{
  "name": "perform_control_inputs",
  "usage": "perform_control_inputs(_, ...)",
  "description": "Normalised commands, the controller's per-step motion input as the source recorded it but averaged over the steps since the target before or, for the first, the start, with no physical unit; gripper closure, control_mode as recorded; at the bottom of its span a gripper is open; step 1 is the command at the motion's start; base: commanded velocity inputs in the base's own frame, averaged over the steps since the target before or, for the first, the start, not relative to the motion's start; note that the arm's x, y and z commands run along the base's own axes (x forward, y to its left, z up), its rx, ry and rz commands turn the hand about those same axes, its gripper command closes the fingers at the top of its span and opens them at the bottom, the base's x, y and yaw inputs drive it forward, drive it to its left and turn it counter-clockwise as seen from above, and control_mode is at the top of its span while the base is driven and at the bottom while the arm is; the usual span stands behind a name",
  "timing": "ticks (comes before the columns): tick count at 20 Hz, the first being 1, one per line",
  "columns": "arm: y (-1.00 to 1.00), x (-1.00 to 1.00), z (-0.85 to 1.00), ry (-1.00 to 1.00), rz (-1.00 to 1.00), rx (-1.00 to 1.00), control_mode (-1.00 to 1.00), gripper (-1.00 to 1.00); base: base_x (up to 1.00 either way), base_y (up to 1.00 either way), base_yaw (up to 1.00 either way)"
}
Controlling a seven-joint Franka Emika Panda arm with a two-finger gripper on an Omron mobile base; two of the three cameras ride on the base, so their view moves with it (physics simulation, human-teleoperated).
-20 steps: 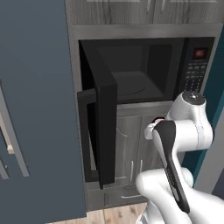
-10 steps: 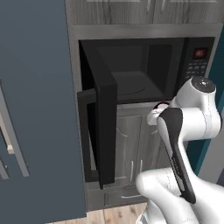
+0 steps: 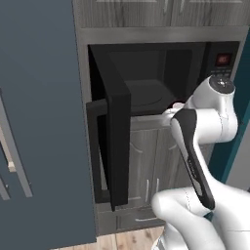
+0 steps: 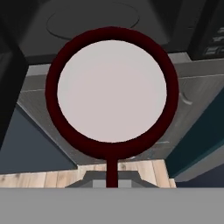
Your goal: Pick the mug from the counter and place it inside the microwave. Then close the microwave.
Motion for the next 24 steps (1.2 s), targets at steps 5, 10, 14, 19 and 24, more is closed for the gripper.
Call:
perform_control_inputs(5,0.00,0.61,0.23,0.00,0.00,0.00,-1.00,1.00,0.00,0.00,0.00)
perform_control_inputs(10,0.00,0.55,0.09,0.03,0.00,0.00,-1.00,1.00,0.00,0.00,0.00)
perform_control_inputs(14,0.06,0.56,0.00,0.07,0.00,0.00,-1.00,1.00,0.00,0.00,0.00)
perform_control_inputs(19,0.12,0.56,0.00,0.05,0.00,0.00,-1.00,1.00,0.00,0.00,0.00)
perform_control_inputs(24,0.14,0.40,-0.01,0.01,0.00,0.00,-1.00,1.00,0.00,0.00,0.00)
